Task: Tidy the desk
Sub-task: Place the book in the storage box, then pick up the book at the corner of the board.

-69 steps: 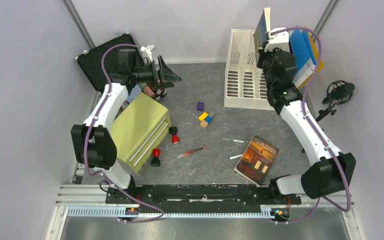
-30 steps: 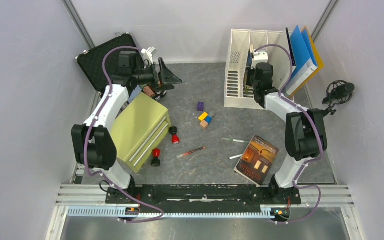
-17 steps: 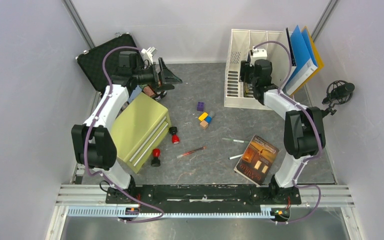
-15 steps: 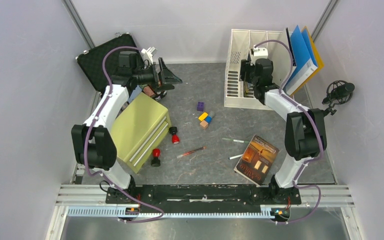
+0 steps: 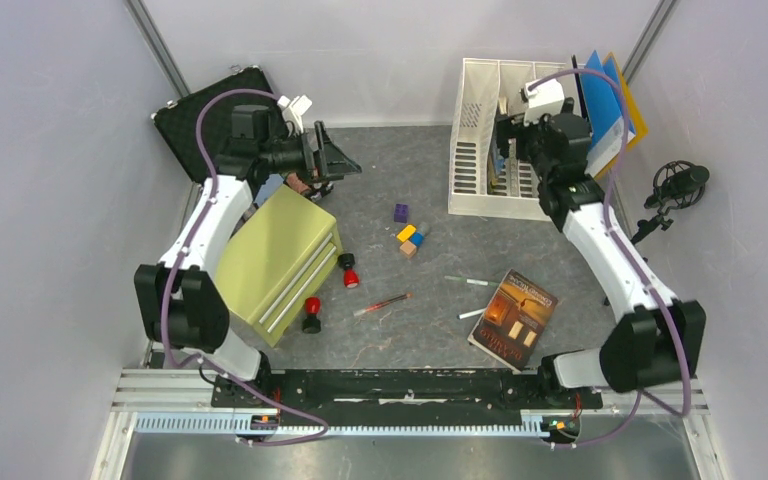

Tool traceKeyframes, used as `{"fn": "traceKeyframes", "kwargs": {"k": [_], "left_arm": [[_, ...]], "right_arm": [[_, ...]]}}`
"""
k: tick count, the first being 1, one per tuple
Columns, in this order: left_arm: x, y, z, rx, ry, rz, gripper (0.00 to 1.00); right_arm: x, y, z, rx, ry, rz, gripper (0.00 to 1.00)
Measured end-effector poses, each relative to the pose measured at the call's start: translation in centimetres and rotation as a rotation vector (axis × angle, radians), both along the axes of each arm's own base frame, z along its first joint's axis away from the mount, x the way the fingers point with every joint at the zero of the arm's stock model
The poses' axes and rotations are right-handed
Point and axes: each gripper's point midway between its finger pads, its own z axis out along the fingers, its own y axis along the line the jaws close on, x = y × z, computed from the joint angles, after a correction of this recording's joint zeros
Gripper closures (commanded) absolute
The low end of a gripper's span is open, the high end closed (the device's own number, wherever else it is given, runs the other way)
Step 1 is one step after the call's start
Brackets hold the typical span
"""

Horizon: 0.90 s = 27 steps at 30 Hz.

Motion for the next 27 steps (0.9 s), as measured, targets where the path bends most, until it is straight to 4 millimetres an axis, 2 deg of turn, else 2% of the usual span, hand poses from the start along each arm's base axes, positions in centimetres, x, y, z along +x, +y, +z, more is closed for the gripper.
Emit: {"fn": "traceKeyframes", "kwargs": {"k": [2, 5, 9, 13, 17, 22, 27], "left_arm": [[-0.6, 0.3, -0.1, 0.025, -0.039, -0.007, 0.00], [-1.8, 0.7, -0.8, 0.063, -0.091, -0.019, 0.00], [-3.9, 1.5, -2.6, 0.119, -0.142, -0.021, 0.00], [-5.0, 2.5, -3.3, 0.171, -0.194, 0.019, 0.00], [-5.0, 3.9, -2.5, 0.234, -0.268, 0.108, 0.00], [-5.7, 5.0, -0.4, 0.288, -0.428, 0.142, 0.00], [-6.8, 4.5, -0.1, 0.297, -0.489, 0.084, 0.00]], "right_arm": [[-1.9, -0.1, 0.6, -0.053, -0.007, 0.032, 0.02], [-4.2, -0.4, 0.3, -0.123, 0.009, 0.069, 0.02], [-7.1, -1.2, -2.1, -0.221, 0.071, 0.097, 0.02], [-10.0, -2.4, -5.5, -0.298, 0.152, 0.126, 0.02], [-12.3, -2.8, -7.1, -0.351, 0.194, 0.174, 0.02], [-14.4, -2.1, -8.7, -0.431, 0.229, 0.292, 0.02], [-16.6, -1.7, -12.5, -0.504, 0.323, 0.402, 0.02]]}}
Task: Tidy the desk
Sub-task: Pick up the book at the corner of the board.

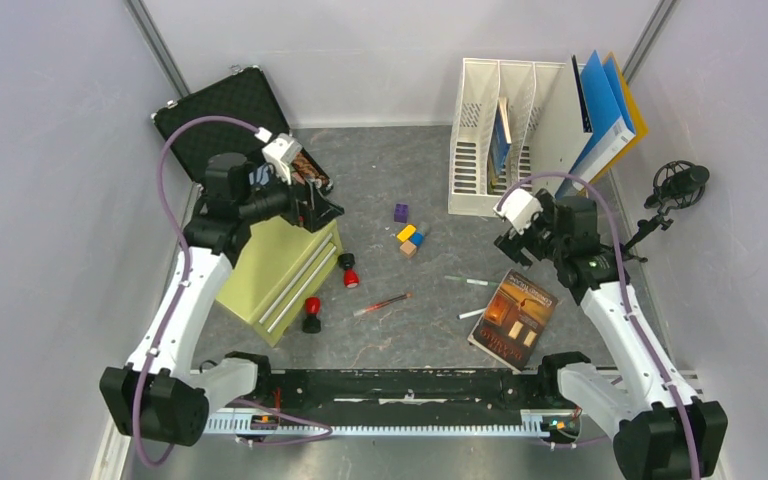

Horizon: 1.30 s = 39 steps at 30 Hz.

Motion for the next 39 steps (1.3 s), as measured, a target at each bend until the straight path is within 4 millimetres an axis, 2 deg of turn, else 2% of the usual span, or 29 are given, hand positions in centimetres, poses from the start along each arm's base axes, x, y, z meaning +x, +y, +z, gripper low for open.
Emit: {"fn": "traceKeyframes", "kwargs": {"k": [3, 8, 11, 19, 24, 28, 32, 35, 39], "left_arm": [[-0.9, -1.5, -1.0, 0.045, -0.004, -0.070, 0.00], [-4.6, -6.8, -3.4, 0.167, -0.042, -0.256, 0.00], [-6.2, -9.3, -4.7, 0.205, -0.037, -0.346, 0.00], [-7.4, -13.8, -10.7, 0.251, 0.121, -0.495, 0.00], [-10.8, -17.9, -14.0, 0.262, 0.207, -0.640, 0.00], [-12.6, -20.6, -16.5, 0.277, 0.303, -0.717, 0.00], [-13.3, -23.4, -17.8, 0.251, 0.381, -0.757, 0.00], [-13.0, -25.3, -18.3, 0.206, 0.406, -0.761, 0.00], [-12.1, -26.9, -18.8, 0.146, 0.430, -0.730, 0.00]], "right_arm": [[-1.4, -0.1, -2.3, -0.038, 0.065, 0.040, 0.02], [-3.5, -0.5, -4.7, -0.094, 0.122, 0.081, 0.02], [-4.5, -0.7, -5.8, -0.119, 0.143, 0.102, 0.02], [-7.2, -1.5, -8.6, -0.215, 0.219, 0.176, 0.02], [-9.0, -2.0, -9.9, -0.282, 0.290, 0.245, 0.02], [-10.2, -2.6, -10.9, -0.331, 0.356, 0.283, 0.02], [-11.3, -3.2, -11.4, -0.371, 0.404, 0.300, 0.02], [-11.8, -3.6, -11.4, -0.397, 0.418, 0.304, 0.02], [-12.2, -4.4, -10.9, -0.446, 0.402, 0.307, 0.02]]}}
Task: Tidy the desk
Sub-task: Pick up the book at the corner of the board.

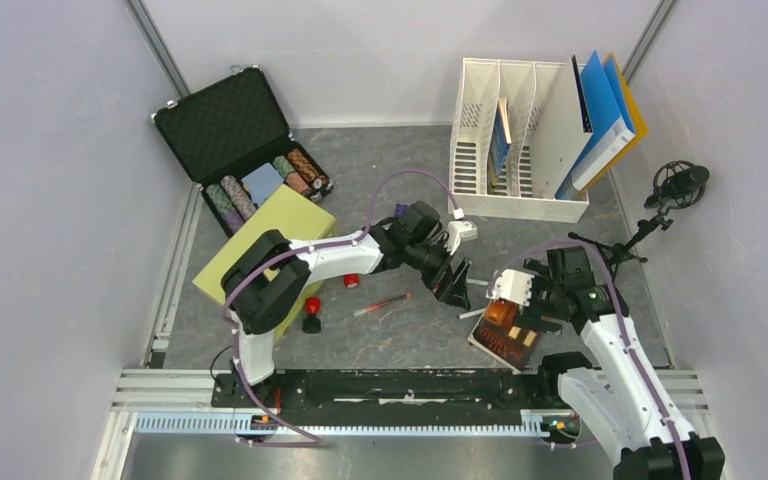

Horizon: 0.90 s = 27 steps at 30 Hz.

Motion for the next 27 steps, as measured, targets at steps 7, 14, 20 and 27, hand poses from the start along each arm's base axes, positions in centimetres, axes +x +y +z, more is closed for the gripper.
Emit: {"fn": "traceKeyframes", "kwargs": {"k": [7, 14, 20, 27], "left_arm": [[1.3, -2.3, -0.2, -0.073, 0.062, 0.097, 0.00], [2.0, -3.4, -1.3, -0.087, 0.129, 0.160, 0.00], [1.7, -3.3, -2.4, -0.098, 0.162, 0.180, 0.00], [1.1, -2.8, -3.3, -0.112, 0.175, 0.183, 0.00]], "right_arm": [[-0.8, -0.9, -0.5, -0.056, 0.001, 0.025, 0.02], [-2.8, -1.7, -4.1, -0.098, 0.081, 0.028, 0.02], [-2.5, -2.1, -4.8, -0.119, 0.056, 0.020, 0.02], [-0.9, -1.4, -4.5, -0.078, -0.018, 0.024, 0.03]]}}
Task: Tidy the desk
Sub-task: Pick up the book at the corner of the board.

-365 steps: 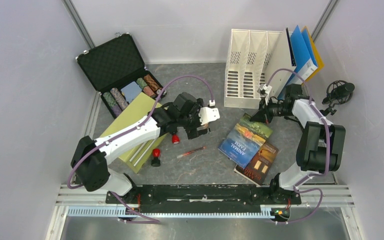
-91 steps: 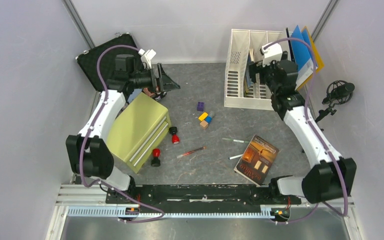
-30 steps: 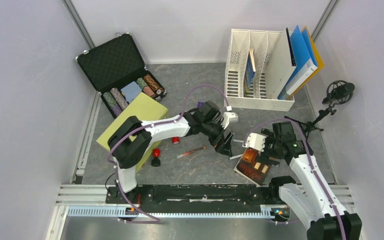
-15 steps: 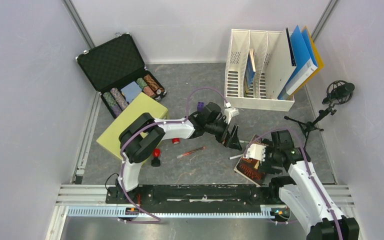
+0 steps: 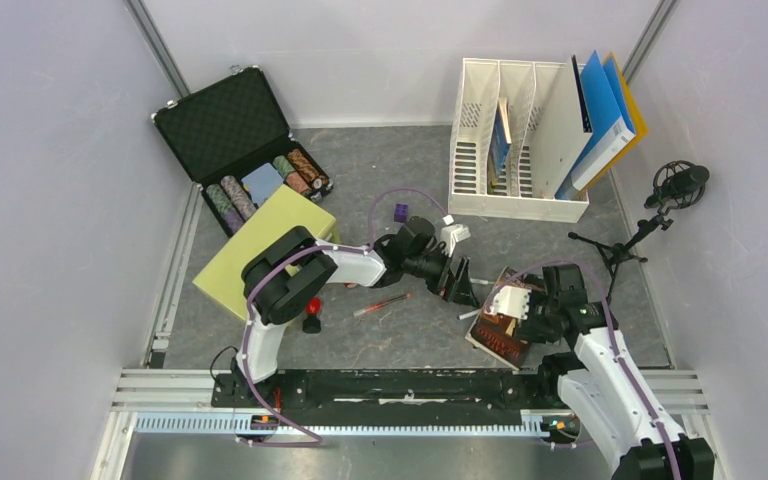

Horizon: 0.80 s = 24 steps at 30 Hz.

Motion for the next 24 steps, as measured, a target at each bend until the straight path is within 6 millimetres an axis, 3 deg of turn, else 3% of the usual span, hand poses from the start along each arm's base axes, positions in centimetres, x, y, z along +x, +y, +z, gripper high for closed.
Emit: {"fn": "traceKeyframes", "kwargs": {"k": [13, 24], "left_arm": [[0.4, -0.1, -0.6, 0.008, 0.063, 0.068, 0.00], [0.9, -1.3, -0.5, -0.047, 0.176, 0.120, 0.07]], "right_arm": [[2.4, 3.2, 0.3, 0.183, -0.083, 0.013, 0.03], [2.8, 4.2, 0.3, 0.255, -0.089, -0.010, 0.04]]}}
